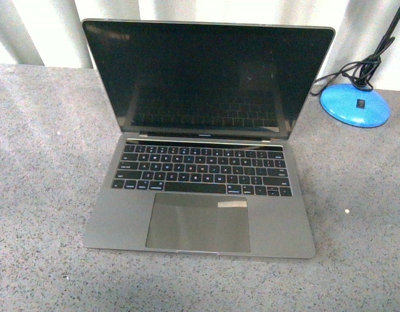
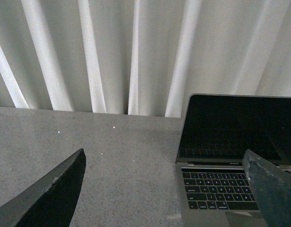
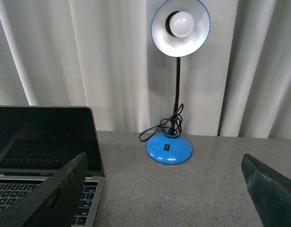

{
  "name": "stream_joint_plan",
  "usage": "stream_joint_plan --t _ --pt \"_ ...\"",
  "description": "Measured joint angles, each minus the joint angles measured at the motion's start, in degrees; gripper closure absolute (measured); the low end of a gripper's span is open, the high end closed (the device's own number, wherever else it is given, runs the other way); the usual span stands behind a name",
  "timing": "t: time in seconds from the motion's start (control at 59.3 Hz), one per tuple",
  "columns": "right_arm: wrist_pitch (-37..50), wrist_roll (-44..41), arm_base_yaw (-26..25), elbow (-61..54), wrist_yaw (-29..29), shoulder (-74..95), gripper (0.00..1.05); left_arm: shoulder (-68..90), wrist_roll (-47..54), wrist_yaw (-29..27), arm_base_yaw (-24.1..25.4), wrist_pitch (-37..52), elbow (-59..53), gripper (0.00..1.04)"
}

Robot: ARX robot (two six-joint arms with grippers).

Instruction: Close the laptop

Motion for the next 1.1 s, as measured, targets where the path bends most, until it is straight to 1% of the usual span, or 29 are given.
stream_joint_plan --t 1.096 --pt "0.0 0.0 0.0 0.0 0.0 0.0 0.10 0.0 0.0 0.0 0.0 0.0 0.0 0.07"
